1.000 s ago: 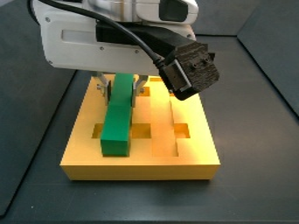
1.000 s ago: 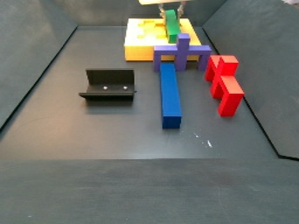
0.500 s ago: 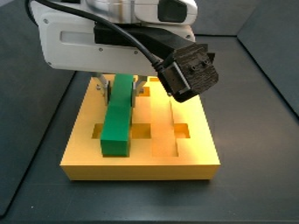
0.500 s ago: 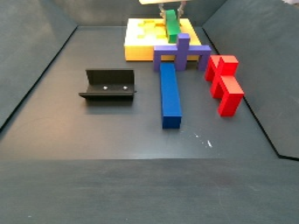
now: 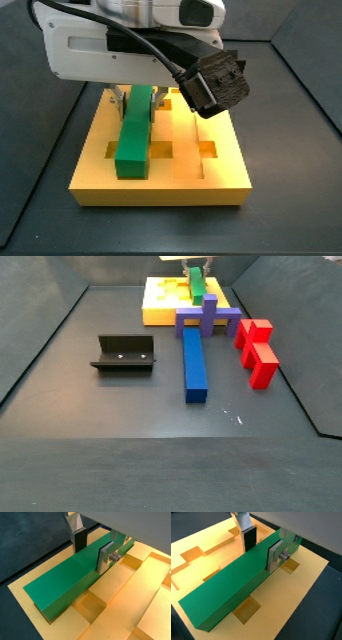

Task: Pick up the green object. Move up. Move to above the board. Insert the green object.
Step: Insert the green object.

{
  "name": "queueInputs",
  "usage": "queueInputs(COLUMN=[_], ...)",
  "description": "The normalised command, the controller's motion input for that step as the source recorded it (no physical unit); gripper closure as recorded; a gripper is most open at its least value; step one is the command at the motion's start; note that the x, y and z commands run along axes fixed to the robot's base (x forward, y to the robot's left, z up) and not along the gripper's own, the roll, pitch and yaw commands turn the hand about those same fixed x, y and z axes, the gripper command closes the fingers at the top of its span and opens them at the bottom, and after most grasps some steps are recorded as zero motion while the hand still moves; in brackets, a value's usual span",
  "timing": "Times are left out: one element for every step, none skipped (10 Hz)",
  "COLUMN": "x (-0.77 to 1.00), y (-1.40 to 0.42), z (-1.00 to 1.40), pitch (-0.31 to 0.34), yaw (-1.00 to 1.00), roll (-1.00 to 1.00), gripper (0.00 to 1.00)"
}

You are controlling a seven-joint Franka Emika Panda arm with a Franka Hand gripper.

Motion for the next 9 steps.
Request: queueInputs(x=[-0.13,-0.05,0.0,0.17,0.26,0.18,0.26,0.28,0.0], y=[0.0,0.0,-0.03,0.0,0.0,0.0,0.02,0.0,0.0], z=[-0.11,-0.26,-0.28,-0.31,-0.31,-0.31,-0.33,-0.3,-0.19], pitch=[0.0,-0.111,-0.103,-0.08,-0.064,-0.061,-0.046,-0.011,-0.059], yaw=[0.0,0.0,0.0,0.0,0.0,0.0,0.03,0.0,0.0], roll=[0.0,0.06,0.19,0.21,0.18,0.16,0.11,0.06,0.0], gripper=[1.0,1.0,1.0,1.0,1.0,1.0,1.0,1.0,1.0])
